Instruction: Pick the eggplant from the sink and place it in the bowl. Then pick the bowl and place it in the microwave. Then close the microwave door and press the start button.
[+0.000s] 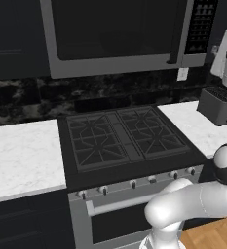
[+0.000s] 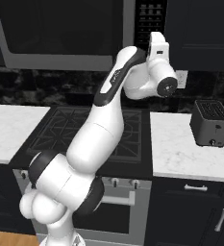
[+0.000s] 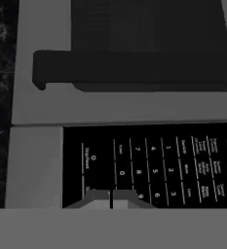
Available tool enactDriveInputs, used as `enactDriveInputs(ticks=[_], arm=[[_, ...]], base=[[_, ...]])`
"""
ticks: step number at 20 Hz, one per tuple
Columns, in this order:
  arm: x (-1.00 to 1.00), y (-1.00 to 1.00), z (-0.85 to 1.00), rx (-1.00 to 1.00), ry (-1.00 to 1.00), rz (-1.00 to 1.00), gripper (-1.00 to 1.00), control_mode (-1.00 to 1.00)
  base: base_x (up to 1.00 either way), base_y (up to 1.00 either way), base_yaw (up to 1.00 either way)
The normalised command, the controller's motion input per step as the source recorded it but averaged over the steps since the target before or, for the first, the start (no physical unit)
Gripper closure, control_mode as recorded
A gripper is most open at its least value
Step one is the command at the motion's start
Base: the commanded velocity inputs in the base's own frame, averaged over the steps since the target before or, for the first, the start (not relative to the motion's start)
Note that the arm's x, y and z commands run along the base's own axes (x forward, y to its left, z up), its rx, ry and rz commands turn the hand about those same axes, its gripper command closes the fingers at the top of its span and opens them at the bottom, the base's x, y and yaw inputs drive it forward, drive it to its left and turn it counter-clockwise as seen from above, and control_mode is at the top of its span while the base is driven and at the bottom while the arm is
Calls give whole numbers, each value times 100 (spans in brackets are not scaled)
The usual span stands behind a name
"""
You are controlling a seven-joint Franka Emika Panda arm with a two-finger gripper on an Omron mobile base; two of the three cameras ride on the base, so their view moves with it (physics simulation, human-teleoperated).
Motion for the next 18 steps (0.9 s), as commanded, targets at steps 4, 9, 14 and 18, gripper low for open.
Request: enactDriveInputs(ticks=[4, 9, 14, 18], arm=[[33, 3, 0, -1, 0, -13, 100, -100], [26, 0, 0, 0, 0, -9, 100, -100], [30, -1, 0, 0, 1, -4, 100, -100], [20, -18, 0, 0, 1, 0, 100, -100]], base=[[0, 0, 0], [0, 0, 0], [0, 0, 0], [0, 0, 0]])
